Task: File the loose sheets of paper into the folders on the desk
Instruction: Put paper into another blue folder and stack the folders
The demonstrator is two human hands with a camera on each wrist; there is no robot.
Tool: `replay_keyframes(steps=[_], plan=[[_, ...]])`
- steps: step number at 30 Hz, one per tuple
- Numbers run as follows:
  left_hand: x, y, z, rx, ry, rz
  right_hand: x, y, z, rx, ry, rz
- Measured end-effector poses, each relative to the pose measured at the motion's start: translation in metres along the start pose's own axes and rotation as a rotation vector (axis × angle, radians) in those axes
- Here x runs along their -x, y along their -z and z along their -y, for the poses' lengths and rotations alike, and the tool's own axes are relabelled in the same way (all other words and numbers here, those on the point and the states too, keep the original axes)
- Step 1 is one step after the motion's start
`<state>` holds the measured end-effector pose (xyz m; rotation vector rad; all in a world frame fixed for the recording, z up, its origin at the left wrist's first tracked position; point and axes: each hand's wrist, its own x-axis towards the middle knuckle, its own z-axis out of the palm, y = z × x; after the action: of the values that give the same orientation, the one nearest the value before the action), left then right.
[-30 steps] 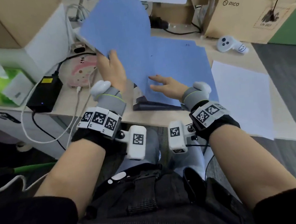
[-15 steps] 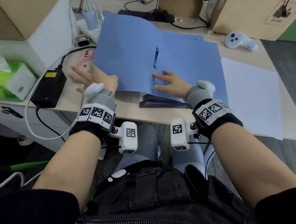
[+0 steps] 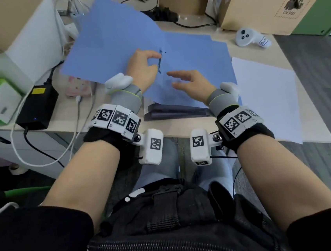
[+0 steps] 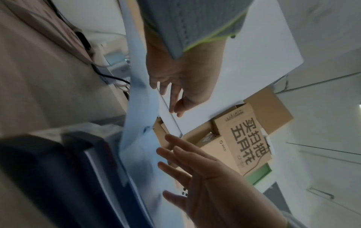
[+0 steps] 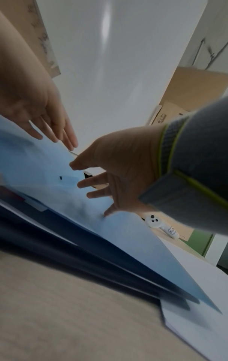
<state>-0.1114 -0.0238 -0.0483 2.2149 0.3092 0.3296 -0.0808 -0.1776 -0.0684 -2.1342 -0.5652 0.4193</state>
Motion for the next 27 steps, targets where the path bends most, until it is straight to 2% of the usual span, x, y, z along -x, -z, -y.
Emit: replay_keyframes(steps=[5,9,12,14,16,18,20,24,27], plan=[[-0.001,-0.024,-0.030,0.079,-0.042,0.053,0.013,0.022,-0.005,-0.079,0.036,-0.137],[-0.004,-0.050,-0.051,0.077,-0.067,0.119,0.031,0.049,-0.027,-0.121,-0.044,-0.270],[-0.006,-0.078,-0.067,0.055,-0.057,0.214,0.048,0.072,-0.056,-0.062,-0.187,-0.440],[-0.006,-0.096,-0.072,0.030,-0.062,0.264,0.057,0.086,-0.076,0.040,-0.338,-0.567],[-0.007,-0.115,-0.074,-0.025,-0.049,0.282,0.073,0.100,-0.097,0.214,-0.545,-0.629],[-0.013,-0.132,-0.071,-0.158,-0.017,0.282,0.093,0.111,-0.120,0.312,-0.777,-0.604],[-0.018,-0.147,-0.065,-0.255,0.039,0.283,0.111,0.116,-0.138,0.338,-0.927,-0.543],[-0.021,-0.164,-0.058,-0.349,0.085,0.251,0.125,0.115,-0.149,0.464,-0.953,-0.500],[-0.011,-0.175,-0.067,-0.299,0.011,0.282,0.129,0.116,-0.146,0.466,-0.966,-0.500]])
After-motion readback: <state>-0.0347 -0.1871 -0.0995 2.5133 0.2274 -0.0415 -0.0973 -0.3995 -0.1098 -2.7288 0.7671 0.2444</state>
